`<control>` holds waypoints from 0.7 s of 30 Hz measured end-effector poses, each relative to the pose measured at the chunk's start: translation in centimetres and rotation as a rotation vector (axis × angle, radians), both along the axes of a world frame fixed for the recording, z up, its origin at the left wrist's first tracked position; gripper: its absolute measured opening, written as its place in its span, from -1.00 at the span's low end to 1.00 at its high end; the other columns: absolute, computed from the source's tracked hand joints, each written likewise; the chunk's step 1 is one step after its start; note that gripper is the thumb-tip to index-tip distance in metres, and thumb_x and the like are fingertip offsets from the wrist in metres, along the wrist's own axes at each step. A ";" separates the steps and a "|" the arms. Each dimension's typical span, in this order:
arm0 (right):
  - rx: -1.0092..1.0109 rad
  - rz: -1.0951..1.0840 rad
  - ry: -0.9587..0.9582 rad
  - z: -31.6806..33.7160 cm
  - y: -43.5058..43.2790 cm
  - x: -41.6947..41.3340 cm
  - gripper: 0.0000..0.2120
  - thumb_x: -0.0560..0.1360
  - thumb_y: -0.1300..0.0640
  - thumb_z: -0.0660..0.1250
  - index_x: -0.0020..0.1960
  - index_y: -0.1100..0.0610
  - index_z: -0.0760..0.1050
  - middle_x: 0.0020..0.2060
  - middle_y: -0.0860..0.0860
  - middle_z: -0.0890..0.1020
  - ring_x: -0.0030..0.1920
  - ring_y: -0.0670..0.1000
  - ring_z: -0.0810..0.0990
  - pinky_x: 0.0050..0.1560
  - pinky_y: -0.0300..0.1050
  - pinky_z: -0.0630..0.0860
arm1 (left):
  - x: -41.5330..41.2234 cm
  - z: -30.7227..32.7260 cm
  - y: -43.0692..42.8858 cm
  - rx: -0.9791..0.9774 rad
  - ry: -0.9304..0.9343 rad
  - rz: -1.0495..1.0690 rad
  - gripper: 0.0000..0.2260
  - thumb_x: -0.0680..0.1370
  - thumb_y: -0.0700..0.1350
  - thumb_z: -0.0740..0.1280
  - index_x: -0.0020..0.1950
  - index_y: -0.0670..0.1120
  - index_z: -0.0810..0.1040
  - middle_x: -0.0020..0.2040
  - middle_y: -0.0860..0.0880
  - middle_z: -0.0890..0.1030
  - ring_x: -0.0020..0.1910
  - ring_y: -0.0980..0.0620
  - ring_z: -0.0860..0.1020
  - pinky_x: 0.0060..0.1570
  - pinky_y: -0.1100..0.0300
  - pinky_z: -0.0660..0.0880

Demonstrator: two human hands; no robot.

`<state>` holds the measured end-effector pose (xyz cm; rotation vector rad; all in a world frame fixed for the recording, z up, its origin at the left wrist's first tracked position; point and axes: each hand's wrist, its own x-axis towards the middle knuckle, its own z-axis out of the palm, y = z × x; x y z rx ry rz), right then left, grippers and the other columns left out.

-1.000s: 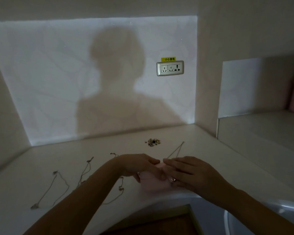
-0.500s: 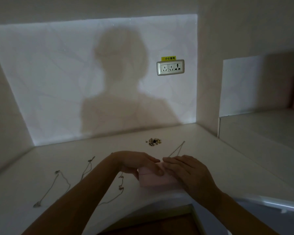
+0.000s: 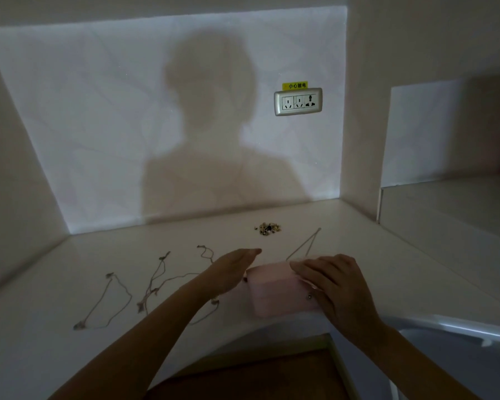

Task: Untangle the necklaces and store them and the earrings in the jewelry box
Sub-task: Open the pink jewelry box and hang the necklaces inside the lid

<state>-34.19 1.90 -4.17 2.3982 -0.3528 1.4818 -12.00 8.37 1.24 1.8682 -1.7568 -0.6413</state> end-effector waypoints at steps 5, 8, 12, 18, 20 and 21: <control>-0.015 0.019 -0.018 -0.1 0.4 -0.1 -0.73 0.64 0.04 0.08 0.27 0.05 0.41 0.12 -0.04 0.53 0.04 -0.01 0.49 0.07 -0.11 0.32 | 1.8 -2.1 0.5 0.091 -0.090 -0.010 -0.57 0.65 0.11 -0.12 0.49 0.07 0.20 0.51 0.06 0.18 0.49 0.07 0.13 0.40 0.21 0.01; 0.003 0.033 -0.045 0.0 0.8 0.1 -0.73 0.65 0.03 0.05 0.26 0.06 0.41 0.13 -0.06 0.50 0.03 -0.01 0.48 0.06 -0.13 0.32 | 3.3 -2.9 1.3 0.138 -0.292 -0.033 -0.55 0.65 0.08 -0.10 0.53 0.01 0.05 0.55 0.01 0.03 0.52 0.08 0.00 0.45 0.17 -0.08; 0.018 0.060 -0.036 -0.3 1.6 1.4 -0.73 0.63 0.04 0.09 0.27 0.05 0.42 0.13 -0.05 0.53 0.03 0.00 0.50 0.06 -0.11 0.33 | 4.8 -3.8 3.1 0.135 -0.491 -0.089 -0.44 0.57 0.20 -0.16 0.54 0.02 -0.06 0.56 0.00 -0.09 0.52 0.09 -0.10 0.41 0.24 -0.17; 0.034 0.095 -0.043 -0.5 3.2 5.2 -0.73 0.59 0.08 0.15 0.26 0.06 0.45 0.06 0.01 0.63 0.02 0.00 0.51 0.03 -0.10 0.34 | 9.3 -2.7 6.2 0.143 -0.493 -0.066 -0.23 0.41 0.46 -0.14 0.51 0.09 0.14 0.54 0.08 0.01 0.51 0.13 -0.03 0.38 0.28 -0.10; 0.058 0.091 -0.042 -1.1 3.3 6.4 -0.73 0.59 0.06 0.15 0.26 0.05 0.45 0.09 0.01 0.62 0.04 0.00 0.49 0.03 -0.10 0.33 | 10.1 -1.7 6.8 0.120 -0.382 -0.024 -0.06 0.20 0.63 -0.07 0.46 0.16 0.24 0.50 0.19 0.09 0.49 0.19 -0.04 0.45 0.17 -0.06; 0.076 0.089 -0.037 -1.6 3.3 6.9 -0.72 0.59 0.05 0.14 0.26 0.05 0.45 0.11 0.01 0.61 0.05 0.01 0.48 0.05 -0.09 0.32 | 10.2 -1.2 7.0 0.102 -0.318 0.008 -0.02 0.11 0.65 0.03 0.44 0.20 0.24 0.46 0.25 0.10 0.47 0.24 -0.05 0.46 0.12 -0.05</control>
